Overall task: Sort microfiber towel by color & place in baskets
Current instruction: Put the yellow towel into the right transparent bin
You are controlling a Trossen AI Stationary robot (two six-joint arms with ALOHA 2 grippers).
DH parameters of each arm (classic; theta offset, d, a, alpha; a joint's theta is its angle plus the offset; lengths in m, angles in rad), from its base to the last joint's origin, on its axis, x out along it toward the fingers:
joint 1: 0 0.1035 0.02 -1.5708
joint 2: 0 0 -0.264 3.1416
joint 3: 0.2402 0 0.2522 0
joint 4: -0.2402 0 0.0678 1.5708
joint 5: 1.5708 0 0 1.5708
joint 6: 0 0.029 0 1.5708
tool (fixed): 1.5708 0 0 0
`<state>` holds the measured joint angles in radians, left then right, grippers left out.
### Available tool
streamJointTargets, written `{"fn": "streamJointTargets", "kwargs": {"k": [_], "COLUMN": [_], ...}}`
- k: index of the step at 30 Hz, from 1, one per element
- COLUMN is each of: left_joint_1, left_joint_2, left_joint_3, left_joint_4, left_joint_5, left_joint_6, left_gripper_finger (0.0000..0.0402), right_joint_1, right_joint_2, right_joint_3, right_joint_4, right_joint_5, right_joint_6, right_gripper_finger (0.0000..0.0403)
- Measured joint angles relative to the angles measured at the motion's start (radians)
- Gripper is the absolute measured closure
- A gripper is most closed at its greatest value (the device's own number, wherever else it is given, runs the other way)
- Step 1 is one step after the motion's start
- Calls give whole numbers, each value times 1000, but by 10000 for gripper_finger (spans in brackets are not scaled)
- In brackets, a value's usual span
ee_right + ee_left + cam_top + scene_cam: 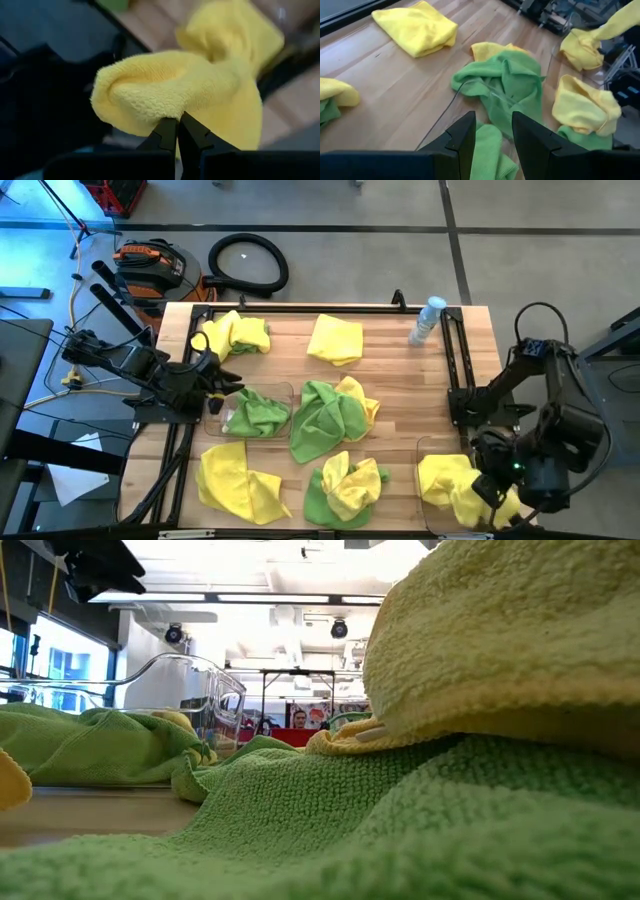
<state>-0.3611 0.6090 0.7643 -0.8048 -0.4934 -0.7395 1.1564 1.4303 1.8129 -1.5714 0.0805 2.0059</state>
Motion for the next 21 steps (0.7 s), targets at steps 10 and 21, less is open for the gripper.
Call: {"fn": "streamJointTargets", "kwargs": {"k": [10,21], "left_joint_1": [1,1], "left_joint_2": [0,0], "left_joint_3": [0,0], "left_joint_4": [2,2], "left_joint_5": [-12,-27], "left_joint_6": [9,44], "left_gripper_finger": [284,284], "right_joint_1": [-20,-39], "right_joint_2": [0,1], "right_joint_3": [-158,-582], "right_joint_4": [1,323], "right_joint_5": [39,11], "right_joint_6": [-84,-171], "right_gripper_finger": [403,403]}}
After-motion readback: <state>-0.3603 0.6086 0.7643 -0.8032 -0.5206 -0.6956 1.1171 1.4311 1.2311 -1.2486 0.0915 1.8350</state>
